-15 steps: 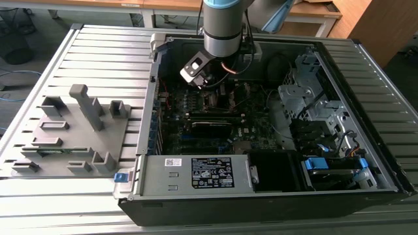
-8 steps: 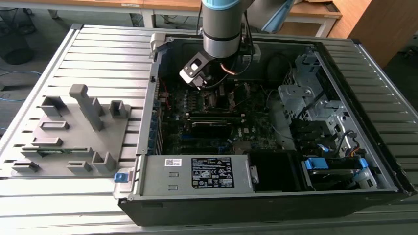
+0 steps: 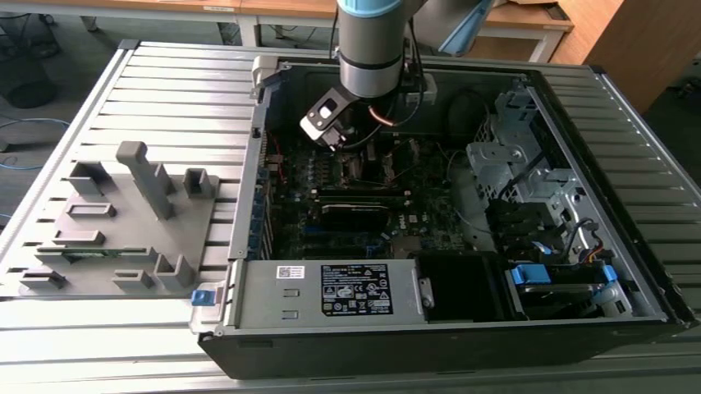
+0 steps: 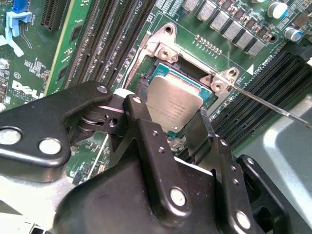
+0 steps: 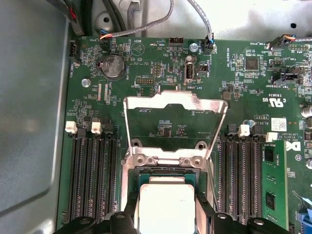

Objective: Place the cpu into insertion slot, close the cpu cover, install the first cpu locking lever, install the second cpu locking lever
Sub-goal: 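Place the cpu into insertion slot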

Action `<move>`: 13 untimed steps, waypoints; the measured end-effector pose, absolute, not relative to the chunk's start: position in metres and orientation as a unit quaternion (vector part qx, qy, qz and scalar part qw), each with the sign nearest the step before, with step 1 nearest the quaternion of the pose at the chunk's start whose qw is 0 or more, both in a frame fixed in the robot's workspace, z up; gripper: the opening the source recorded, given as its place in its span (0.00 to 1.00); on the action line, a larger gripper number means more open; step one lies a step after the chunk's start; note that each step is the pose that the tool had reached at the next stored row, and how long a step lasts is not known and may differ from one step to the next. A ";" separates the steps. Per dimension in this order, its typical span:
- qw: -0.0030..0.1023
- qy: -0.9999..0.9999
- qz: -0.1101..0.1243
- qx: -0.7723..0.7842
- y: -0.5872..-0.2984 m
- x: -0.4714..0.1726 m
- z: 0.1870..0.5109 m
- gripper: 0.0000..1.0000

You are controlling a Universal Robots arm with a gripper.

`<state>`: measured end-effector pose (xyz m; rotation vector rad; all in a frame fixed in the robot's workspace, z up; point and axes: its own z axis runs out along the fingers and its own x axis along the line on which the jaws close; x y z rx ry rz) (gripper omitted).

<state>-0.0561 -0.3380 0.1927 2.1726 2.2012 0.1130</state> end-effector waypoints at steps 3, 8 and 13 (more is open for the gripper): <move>0.023 0.711 0.036 0.702 -0.338 -0.056 0.192 0.54; 0.023 0.711 0.036 0.702 -0.338 -0.056 0.192 0.54; 0.023 0.711 0.036 0.702 -0.338 -0.055 0.192 0.54</move>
